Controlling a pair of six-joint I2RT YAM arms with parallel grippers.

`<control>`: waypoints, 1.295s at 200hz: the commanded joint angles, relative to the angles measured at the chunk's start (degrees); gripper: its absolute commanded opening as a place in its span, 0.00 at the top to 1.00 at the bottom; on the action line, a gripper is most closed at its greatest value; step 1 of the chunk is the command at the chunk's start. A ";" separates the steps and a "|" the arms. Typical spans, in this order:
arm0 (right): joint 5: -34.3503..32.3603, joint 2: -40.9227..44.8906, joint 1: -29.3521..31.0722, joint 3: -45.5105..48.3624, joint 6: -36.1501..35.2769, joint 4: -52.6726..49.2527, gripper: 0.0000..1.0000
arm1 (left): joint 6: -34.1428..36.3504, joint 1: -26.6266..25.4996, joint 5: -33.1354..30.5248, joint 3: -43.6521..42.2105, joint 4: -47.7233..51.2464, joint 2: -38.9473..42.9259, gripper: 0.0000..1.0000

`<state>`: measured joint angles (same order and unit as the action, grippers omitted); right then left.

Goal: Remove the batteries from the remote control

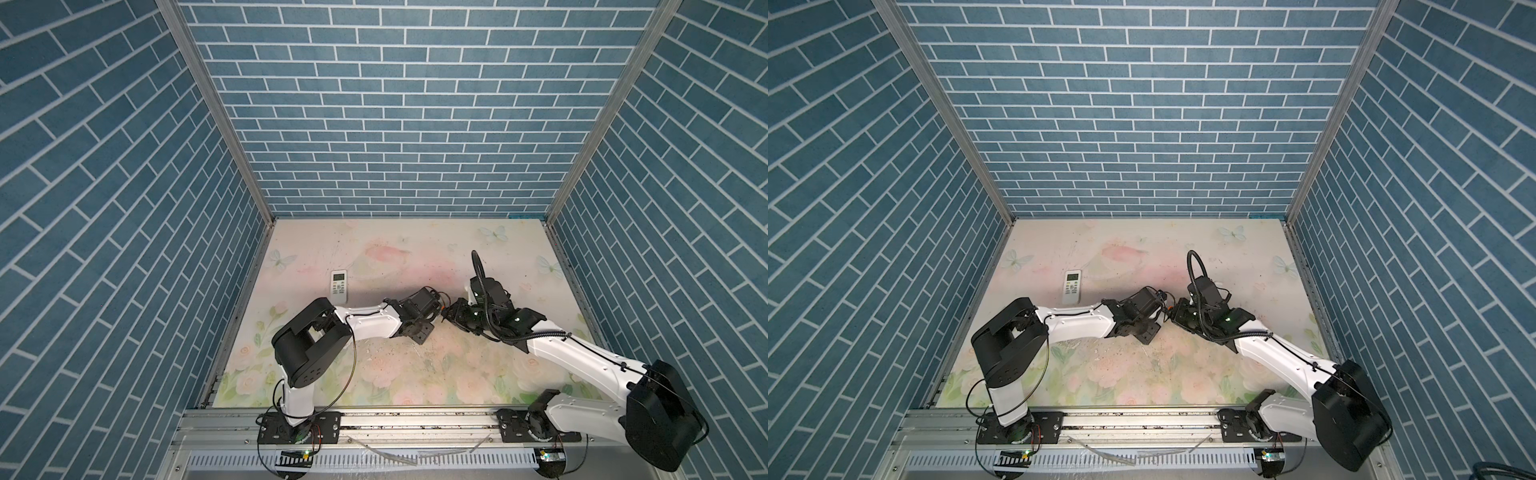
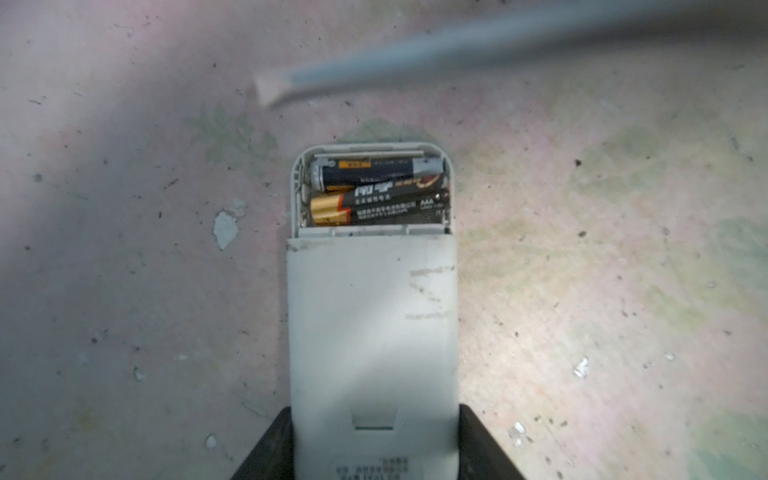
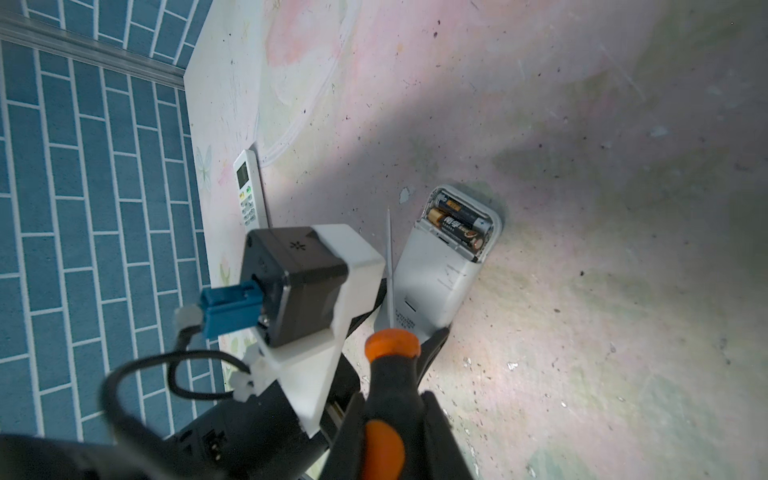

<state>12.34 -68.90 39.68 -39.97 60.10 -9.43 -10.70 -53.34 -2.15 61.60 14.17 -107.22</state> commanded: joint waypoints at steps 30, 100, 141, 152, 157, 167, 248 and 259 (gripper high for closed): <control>-1.48 2.64 -0.09 -0.15 -1.25 -3.03 1.00 | 1.12 -1.96 3.32 -3.76 7.95 -6.56 0.52; -1.70 4.45 0.39 1.73 0.09 -5.22 1.00 | -0.76 -1.92 2.15 -5.45 8.85 -4.45 0.32; -2.49 3.60 1.61 2.48 1.60 -5.69 1.00 | -2.53 -1.85 1.24 -8.83 7.72 -2.17 0.30; -2.96 3.50 1.97 2.74 2.01 -5.64 1.00 | -2.57 -1.75 0.86 -9.59 7.54 -1.62 0.30; -3.17 3.51 2.10 2.86 2.13 -5.56 1.00 | -2.73 -1.72 0.75 -9.93 7.41 -1.38 0.29; -3.57 3.59 2.19 3.13 2.65 -5.68 1.00 | -2.83 -1.72 0.51 -10.48 7.19 -1.12 0.29; -4.80 3.26 2.73 5.25 4.64 -3.24 1.00 | -3.02 -1.50 0.83 -11.86 5.51 -1.23 0.35; -4.69 3.03 2.77 5.25 4.67 -3.05 1.00 | -3.12 -1.50 0.83 -11.94 5.51 -1.24 0.35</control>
<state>8.58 -65.63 42.02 -35.46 62.81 -14.13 -12.84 -54.68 -4.10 54.43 6.48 -103.39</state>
